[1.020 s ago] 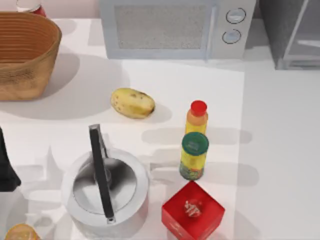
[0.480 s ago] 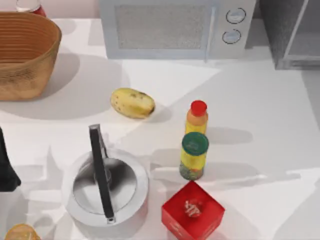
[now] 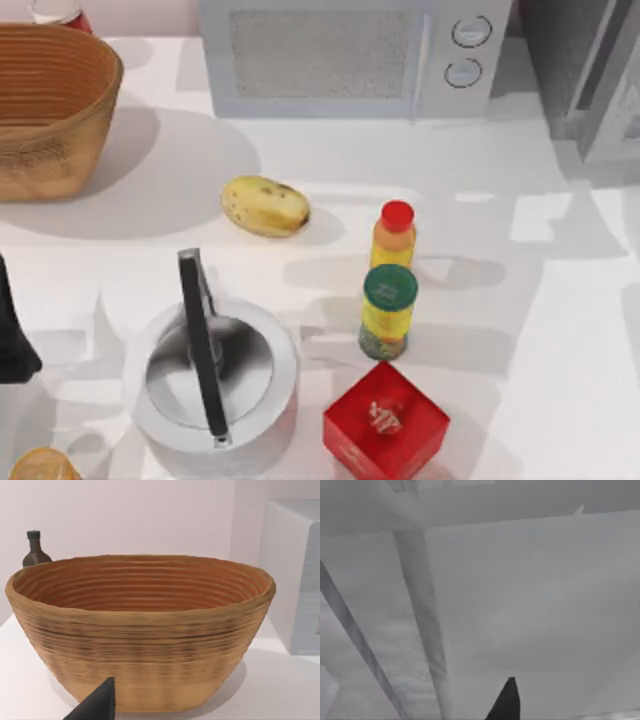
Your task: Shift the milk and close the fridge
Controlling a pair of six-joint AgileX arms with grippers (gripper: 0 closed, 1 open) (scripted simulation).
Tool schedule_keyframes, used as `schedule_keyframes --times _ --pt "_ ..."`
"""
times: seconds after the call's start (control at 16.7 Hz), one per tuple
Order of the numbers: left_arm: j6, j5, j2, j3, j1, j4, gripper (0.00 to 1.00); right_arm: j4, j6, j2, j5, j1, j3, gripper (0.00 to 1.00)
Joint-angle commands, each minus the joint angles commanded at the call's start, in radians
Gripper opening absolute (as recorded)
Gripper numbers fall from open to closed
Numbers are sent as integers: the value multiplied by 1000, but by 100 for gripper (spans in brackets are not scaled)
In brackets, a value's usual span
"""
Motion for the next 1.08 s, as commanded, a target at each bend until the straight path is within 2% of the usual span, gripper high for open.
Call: schedule_keyframes --times 0.12,0.48,1.08 --pt "0 0 0 0 0 0 100 11 25 -9 32 36 -22 100" --pt "0 0 0 0 0 0 100 5 20 10 39 25 -14 100" --pt "0 0 0 0 0 0 100 -55 28 248 45 21 287 100"
